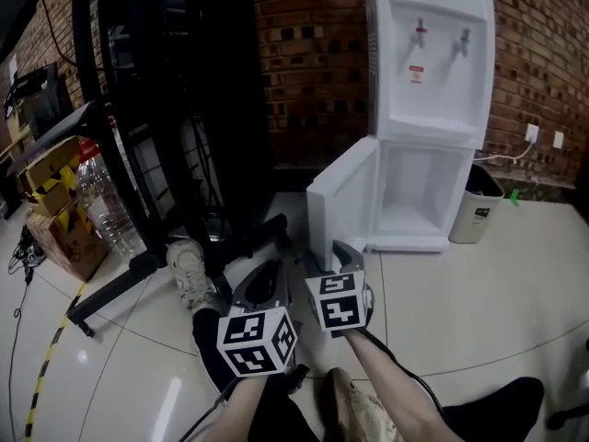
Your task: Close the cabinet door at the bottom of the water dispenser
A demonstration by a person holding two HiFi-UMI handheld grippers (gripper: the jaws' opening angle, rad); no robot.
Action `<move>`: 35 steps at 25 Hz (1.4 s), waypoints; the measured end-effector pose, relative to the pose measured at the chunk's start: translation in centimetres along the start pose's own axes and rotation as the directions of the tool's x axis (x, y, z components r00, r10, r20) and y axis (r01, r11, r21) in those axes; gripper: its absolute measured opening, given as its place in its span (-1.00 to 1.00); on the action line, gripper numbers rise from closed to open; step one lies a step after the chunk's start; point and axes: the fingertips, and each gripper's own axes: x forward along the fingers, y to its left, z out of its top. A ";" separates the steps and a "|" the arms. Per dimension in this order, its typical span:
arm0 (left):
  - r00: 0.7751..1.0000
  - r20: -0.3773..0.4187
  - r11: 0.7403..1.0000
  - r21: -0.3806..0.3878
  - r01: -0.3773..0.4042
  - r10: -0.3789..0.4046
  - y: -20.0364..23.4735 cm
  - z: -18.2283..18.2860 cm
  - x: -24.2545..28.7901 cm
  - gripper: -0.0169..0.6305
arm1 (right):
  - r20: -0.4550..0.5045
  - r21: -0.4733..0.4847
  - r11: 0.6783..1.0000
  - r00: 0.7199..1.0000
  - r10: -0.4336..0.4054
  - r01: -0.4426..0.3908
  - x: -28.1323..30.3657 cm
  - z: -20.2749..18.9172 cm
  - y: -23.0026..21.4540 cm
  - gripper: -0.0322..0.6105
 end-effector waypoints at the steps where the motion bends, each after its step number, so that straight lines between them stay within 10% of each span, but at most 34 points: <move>1: 1.000 0.002 1.000 0.001 -0.002 0.002 -0.4 0.2 0.0 -0.77 | -0.002 0.006 1.000 1.000 -0.004 0.004 -0.6 -0.1 -0.4 -0.25; 35: 0.984 -0.058 0.985 -0.031 0.169 -0.170 -19.9 -4.1 10.8 -0.83 | -0.036 0.071 0.935 0.938 -0.346 0.348 -14.2 -4.2 -20.7 -0.34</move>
